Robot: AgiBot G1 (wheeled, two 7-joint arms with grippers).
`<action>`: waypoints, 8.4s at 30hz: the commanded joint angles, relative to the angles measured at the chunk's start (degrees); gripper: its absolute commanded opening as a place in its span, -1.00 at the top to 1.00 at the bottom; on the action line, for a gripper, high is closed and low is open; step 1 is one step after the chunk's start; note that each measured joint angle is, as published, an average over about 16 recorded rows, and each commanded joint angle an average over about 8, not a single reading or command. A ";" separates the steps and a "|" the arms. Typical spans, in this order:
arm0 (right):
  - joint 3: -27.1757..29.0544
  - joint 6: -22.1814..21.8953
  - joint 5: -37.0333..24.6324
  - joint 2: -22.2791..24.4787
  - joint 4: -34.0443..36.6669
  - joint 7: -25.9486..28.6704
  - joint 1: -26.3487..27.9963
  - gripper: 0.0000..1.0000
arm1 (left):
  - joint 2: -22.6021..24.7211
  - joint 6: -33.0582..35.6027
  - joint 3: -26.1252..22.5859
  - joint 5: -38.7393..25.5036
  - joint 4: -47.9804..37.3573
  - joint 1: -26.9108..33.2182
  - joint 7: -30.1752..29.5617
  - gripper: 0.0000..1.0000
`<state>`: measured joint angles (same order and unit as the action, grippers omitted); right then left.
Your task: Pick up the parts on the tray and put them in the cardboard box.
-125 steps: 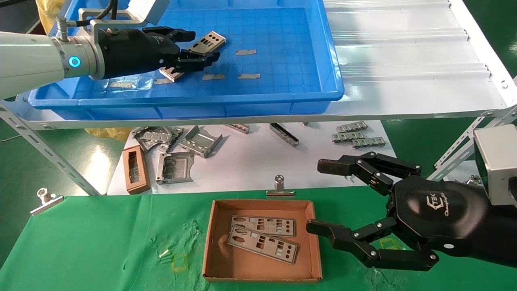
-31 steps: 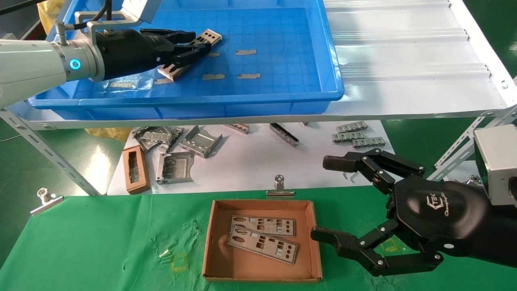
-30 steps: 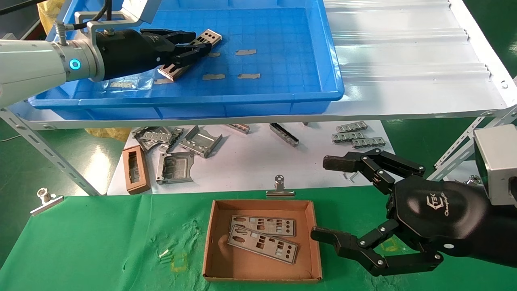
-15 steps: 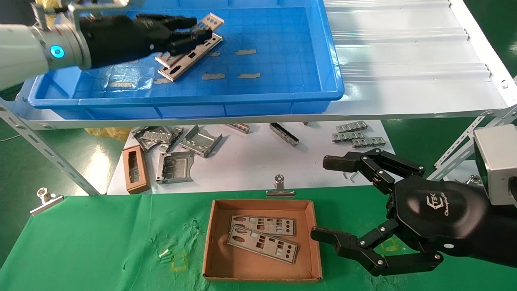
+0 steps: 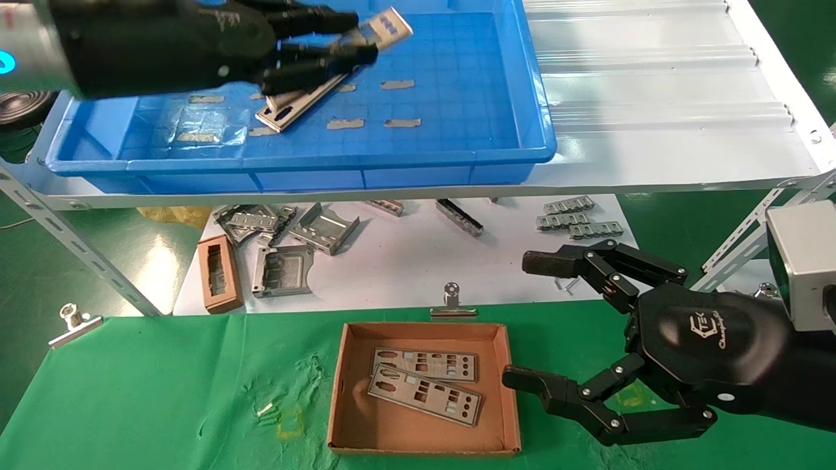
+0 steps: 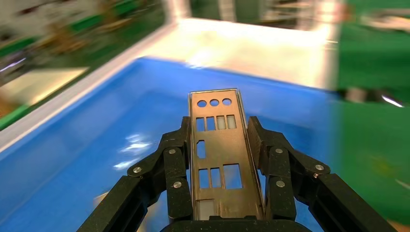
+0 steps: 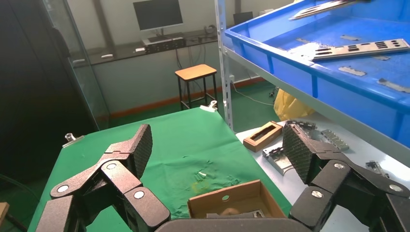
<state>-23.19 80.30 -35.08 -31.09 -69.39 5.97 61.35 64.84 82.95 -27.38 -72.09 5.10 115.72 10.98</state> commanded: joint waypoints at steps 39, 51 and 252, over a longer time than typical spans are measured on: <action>0.00 0.00 0.00 0.00 0.00 0.00 0.00 -1.00 | -4.52 -20.03 -19.18 1.29 45.74 -40.90 5.03 0.67; 0.00 0.00 0.00 0.00 0.00 0.00 0.00 -1.00 | -0.77 -21.54 -19.13 0.28 41.13 -40.45 12.66 -1.00; 0.01 -0.02 0.02 0.02 0.02 -0.01 -0.03 -1.00 | -29.73 2.72 11.26 30.20 68.32 -54.12 -21.63 -1.00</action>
<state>-23.18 80.27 -35.07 -31.07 -69.37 5.96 61.32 35.11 85.67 -16.12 -41.89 73.42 61.60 -10.65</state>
